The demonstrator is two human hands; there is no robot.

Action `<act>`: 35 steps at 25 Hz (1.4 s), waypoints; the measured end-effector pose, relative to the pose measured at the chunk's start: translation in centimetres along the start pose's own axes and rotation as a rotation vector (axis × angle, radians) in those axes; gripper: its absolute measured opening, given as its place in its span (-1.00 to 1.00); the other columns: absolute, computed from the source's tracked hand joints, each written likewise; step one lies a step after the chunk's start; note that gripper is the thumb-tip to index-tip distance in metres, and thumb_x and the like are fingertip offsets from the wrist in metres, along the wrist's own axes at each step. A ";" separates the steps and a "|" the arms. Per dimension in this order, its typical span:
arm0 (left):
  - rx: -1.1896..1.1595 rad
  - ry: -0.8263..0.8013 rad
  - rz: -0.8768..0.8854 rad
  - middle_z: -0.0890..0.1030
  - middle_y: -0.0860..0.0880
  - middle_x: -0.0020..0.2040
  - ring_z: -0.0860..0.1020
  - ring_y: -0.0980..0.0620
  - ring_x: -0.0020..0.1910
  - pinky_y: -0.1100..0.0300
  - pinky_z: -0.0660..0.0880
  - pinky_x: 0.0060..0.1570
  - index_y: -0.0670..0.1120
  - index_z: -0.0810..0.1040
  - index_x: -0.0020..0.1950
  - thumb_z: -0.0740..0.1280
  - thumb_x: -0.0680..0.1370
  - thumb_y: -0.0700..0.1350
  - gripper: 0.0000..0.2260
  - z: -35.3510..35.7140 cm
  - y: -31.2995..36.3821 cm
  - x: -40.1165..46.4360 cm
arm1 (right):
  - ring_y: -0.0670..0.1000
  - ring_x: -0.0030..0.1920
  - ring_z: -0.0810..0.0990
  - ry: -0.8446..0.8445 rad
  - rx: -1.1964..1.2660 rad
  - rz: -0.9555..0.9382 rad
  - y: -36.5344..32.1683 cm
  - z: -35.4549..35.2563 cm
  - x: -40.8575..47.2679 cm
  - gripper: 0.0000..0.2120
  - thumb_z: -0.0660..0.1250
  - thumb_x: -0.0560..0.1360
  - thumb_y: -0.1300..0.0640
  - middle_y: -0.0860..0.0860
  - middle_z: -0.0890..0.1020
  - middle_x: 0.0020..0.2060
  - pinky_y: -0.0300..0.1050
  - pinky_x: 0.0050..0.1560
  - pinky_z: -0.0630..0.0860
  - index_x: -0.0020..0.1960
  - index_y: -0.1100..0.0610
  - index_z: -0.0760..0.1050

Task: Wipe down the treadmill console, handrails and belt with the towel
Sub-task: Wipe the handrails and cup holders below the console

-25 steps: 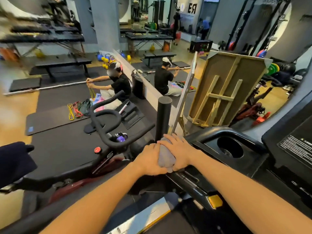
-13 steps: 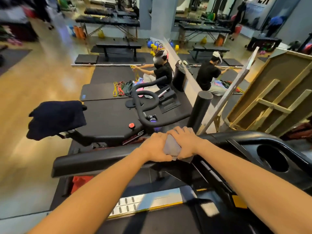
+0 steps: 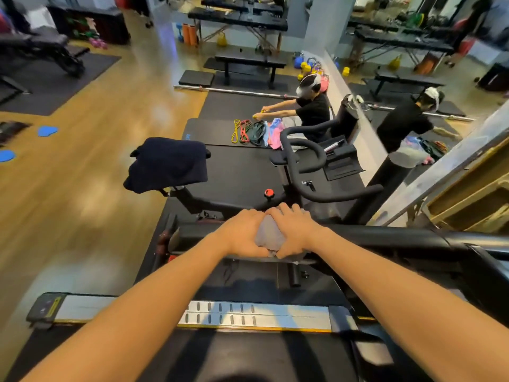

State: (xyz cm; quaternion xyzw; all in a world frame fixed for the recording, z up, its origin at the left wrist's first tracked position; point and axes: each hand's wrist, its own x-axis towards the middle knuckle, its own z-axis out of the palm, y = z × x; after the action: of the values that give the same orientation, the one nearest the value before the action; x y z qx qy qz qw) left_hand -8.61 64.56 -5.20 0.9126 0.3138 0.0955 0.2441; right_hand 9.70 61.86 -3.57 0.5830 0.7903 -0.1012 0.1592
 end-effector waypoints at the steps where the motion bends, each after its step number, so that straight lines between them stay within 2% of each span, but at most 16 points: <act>1: -0.010 -0.002 -0.010 0.60 0.07 -0.17 0.55 0.05 -0.25 0.14 0.46 -0.21 0.06 0.48 -0.05 0.45 0.31 0.23 -0.63 -0.6 -1.1 -1.1 | 0.22 0.25 0.39 0.004 0.000 -0.010 -1.4 -0.2 0.8 -0.01 0.54 0.24 -0.30 0.09 0.35 0.31 0.21 0.23 0.43 0.49 0.04 0.18; 5: -0.023 0.027 -0.053 0.62 0.06 -0.13 0.58 0.07 -0.20 0.11 0.51 -0.17 0.01 0.55 0.01 0.52 0.31 0.20 -0.59 -2.4 -6.0 -5.6 | 0.24 0.27 0.38 0.013 0.009 -0.040 -7.4 -0.7 4.6 0.00 0.52 0.25 -0.32 0.12 0.34 0.33 0.23 0.26 0.42 0.50 0.03 0.16; 7: -0.034 0.057 -0.082 0.62 0.08 -0.09 0.56 0.13 -0.16 0.18 0.50 -0.14 0.01 0.56 0.03 0.54 0.30 0.16 -0.59 -3.0 -8.2 -7.7 | 0.26 0.30 0.37 0.024 0.024 -0.050 -10.1 -0.7 6.4 0.02 0.53 0.24 -0.33 0.12 0.34 0.35 0.28 0.29 0.41 0.51 0.01 0.15; 11: -0.037 0.092 -0.133 0.50 0.27 -0.12 0.51 0.25 -0.17 0.35 0.40 -0.14 0.24 0.43 0.04 0.55 0.30 0.17 -0.58 -3.4 -11.5 -10.8 | 0.27 0.33 0.35 0.044 0.040 -0.065 -14.0 -0.7 8.7 0.04 0.55 0.23 -0.34 0.13 0.33 0.37 0.30 0.30 0.39 0.52 -0.01 0.14; 13: -0.015 0.089 -0.159 0.50 0.27 -0.10 0.51 0.24 -0.14 0.30 0.42 -0.11 0.26 0.40 0.05 0.54 0.29 0.18 -0.56 -3.2 -11.9 -11.0 | 0.26 0.33 0.35 0.061 0.049 -0.054 -14.3 -0.7 8.8 0.04 0.56 0.22 -0.34 0.12 0.33 0.37 0.30 0.29 0.39 0.52 -0.01 0.15; 15: 0.015 0.087 -0.173 0.54 0.17 -0.05 0.50 0.19 -0.11 0.17 0.48 -0.08 0.16 0.46 0.07 0.52 0.28 0.18 -0.55 -3.1 -11.7 -10.8 | 0.25 0.31 0.36 0.082 0.064 -0.059 -14.0 -0.4 8.3 0.05 0.58 0.20 -0.32 0.11 0.33 0.35 0.29 0.28 0.40 0.51 -0.01 0.16; 17: 0.062 0.084 -0.180 0.57 0.08 0.05 0.49 0.13 -0.02 0.09 0.48 0.04 0.06 0.48 0.17 0.50 0.27 0.20 -0.47 -2.8 -11.3 -10.5 | 0.24 0.31 0.37 0.100 0.074 -0.079 -13.3 -0.1 7.7 0.04 0.59 0.19 -0.29 0.11 0.33 0.36 0.28 0.28 0.40 0.50 -0.01 0.16; 19: 0.090 0.098 -0.190 0.56 0.04 0.14 0.48 0.07 0.08 0.08 0.42 0.15 0.01 0.47 0.25 0.47 0.27 0.21 -0.39 -2.2 -9.7 -9.5 | 0.23 0.31 0.37 0.120 0.087 -0.086 -11.3 0.1 6.5 0.04 0.59 0.19 -0.27 0.10 0.33 0.36 0.28 0.28 0.40 0.50 -0.02 0.16; 21: 0.107 0.102 -0.176 0.56 0.02 0.15 0.49 0.01 0.11 0.05 0.41 0.18 0.00 0.48 0.25 0.44 0.26 0.22 -0.38 -1.3 -6.8 -7.1 | 0.23 0.30 0.37 0.127 0.089 -0.067 -8.0 0.4 4.6 0.02 0.58 0.19 -0.27 0.10 0.33 0.35 0.29 0.27 0.41 0.49 -0.03 0.16; 28: 0.126 0.058 -0.040 0.56 0.08 0.04 0.50 0.01 0.00 -0.01 0.50 0.05 0.06 0.47 0.14 0.37 0.26 0.34 -0.43 5.3 3.5 5.7 | 0.20 0.30 0.35 0.132 0.122 0.111 6.5 2.3 -5.6 0.00 0.58 0.20 -0.27 0.02 0.30 0.36 0.26 0.24 0.42 0.49 -0.07 0.16; 31: 0.144 0.023 0.019 0.56 0.03 0.09 0.52 -0.04 0.08 0.03 0.49 0.08 0.02 0.47 0.21 0.35 0.24 0.40 -0.32 7.9 8.9 11.3 | 0.18 0.33 0.33 0.133 0.137 0.200 12.9 2.9 -10.6 0.00 0.58 0.21 -0.22 0.00 0.28 0.38 0.25 0.28 0.40 0.50 -0.08 0.15; 35: 0.144 0.021 0.085 0.56 -0.04 0.20 0.48 -0.09 0.18 -0.02 0.45 0.20 -0.05 0.45 0.33 0.28 0.22 0.40 -0.20 10.8 16.2 17.2 | 0.18 0.38 0.31 0.133 0.140 0.306 20.0 3.8 -16.2 0.00 0.58 0.22 -0.17 -0.01 0.24 0.44 0.25 0.32 0.39 0.51 -0.10 0.12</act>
State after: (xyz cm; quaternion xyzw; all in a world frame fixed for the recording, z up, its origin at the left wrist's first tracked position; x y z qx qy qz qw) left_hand 16.96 59.97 -5.95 0.9392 0.2835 0.0927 0.1703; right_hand 33.67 52.13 -0.62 0.7116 0.6921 -0.0916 0.0791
